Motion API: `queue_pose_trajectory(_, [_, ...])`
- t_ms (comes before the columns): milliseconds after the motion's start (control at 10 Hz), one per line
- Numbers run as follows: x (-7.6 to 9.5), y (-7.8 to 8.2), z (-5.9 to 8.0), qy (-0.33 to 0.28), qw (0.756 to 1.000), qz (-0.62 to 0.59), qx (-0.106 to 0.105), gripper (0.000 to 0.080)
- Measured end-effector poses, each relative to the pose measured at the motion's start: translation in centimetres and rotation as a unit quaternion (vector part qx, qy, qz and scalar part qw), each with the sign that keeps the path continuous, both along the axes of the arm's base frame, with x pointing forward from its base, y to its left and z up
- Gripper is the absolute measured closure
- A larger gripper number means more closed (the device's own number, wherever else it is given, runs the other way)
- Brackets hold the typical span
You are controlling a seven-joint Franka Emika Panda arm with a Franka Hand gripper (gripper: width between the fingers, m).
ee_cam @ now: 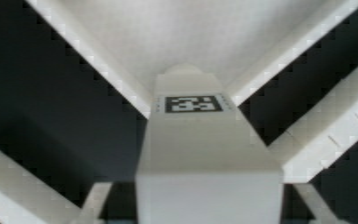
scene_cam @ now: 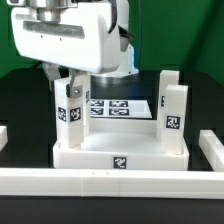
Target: Assemble desk
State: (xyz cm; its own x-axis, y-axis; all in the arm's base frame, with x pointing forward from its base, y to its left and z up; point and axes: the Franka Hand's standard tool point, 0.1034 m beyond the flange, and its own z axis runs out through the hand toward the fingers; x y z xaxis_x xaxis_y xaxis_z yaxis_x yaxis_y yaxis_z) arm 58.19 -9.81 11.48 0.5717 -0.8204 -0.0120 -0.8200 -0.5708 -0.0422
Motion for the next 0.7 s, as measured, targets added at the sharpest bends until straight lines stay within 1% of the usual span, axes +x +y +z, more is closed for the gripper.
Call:
queue_pose_trajectory(300, [-0.04,0.10,-0.04,0.012,0.992,-0.127,0.008,0.0506])
queue_pose_trajectory(500, [0.00,0.11,-0.04,0.018,0.975,-0.221,0.016,0.0506])
queue_pose_trajectory(700, [0.05,0.23,-0.04,0.021,0.960,-0.278,0.017,0.0506])
